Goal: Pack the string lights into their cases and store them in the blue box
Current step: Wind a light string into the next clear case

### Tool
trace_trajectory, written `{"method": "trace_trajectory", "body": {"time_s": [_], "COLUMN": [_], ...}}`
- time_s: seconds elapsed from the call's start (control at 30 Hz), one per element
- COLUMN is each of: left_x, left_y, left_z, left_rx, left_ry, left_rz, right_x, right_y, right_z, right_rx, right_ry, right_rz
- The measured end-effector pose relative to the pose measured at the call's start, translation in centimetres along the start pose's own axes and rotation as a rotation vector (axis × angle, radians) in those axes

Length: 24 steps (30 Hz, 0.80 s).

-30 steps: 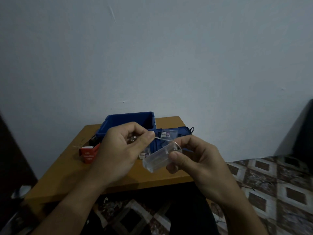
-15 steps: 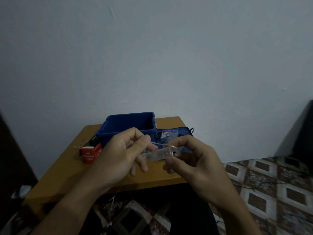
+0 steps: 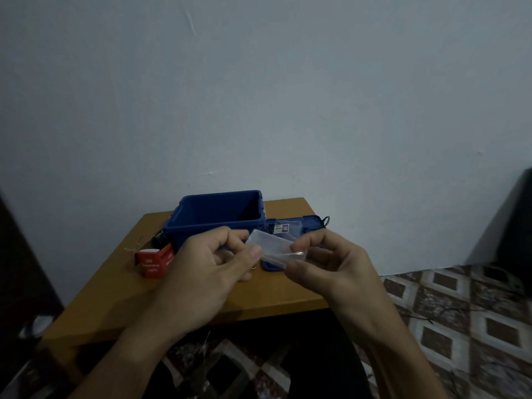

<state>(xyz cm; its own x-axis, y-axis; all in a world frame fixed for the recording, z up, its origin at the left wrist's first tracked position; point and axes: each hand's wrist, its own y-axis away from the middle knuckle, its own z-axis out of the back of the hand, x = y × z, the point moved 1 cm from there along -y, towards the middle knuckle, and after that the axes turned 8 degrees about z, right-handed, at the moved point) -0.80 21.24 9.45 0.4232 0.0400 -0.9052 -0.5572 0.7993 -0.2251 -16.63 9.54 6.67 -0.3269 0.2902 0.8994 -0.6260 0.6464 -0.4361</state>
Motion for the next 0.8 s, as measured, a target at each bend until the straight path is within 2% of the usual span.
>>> {"method": "trace_trajectory", "body": {"time_s": [0.3,0.47,0.6,0.7,0.8], "left_x": [1.3,1.3,1.7,2.0,2.4], "left_y": [0.1,0.2,0.2,0.3,0.4], "left_z": [-1.1,-1.6,-1.3,-1.0,-0.7], "left_rx": [-0.06,0.038,0.096,0.147,0.174], "left_ry": [0.169,0.272,0.314,0.241,0.054], "left_rz": [-0.018,-0.023,0.044,0.068,0.061], "right_x": [0.0,-0.6,-0.6,-0.7,-1.0], "right_y": [-0.4,-0.6,-0.6,-0.7,-0.7], "right_z": [0.1,-0.2,-0.4,-0.4,-0.3], "right_rx": [0.018,-0.037,-0.034,-0.042,-0.084], "right_ry": [-0.375,-0.366,-0.419,-0.388,-0.329], "right_rz": [-0.152,-0.124,-0.134,-0.134,-0.143]}}
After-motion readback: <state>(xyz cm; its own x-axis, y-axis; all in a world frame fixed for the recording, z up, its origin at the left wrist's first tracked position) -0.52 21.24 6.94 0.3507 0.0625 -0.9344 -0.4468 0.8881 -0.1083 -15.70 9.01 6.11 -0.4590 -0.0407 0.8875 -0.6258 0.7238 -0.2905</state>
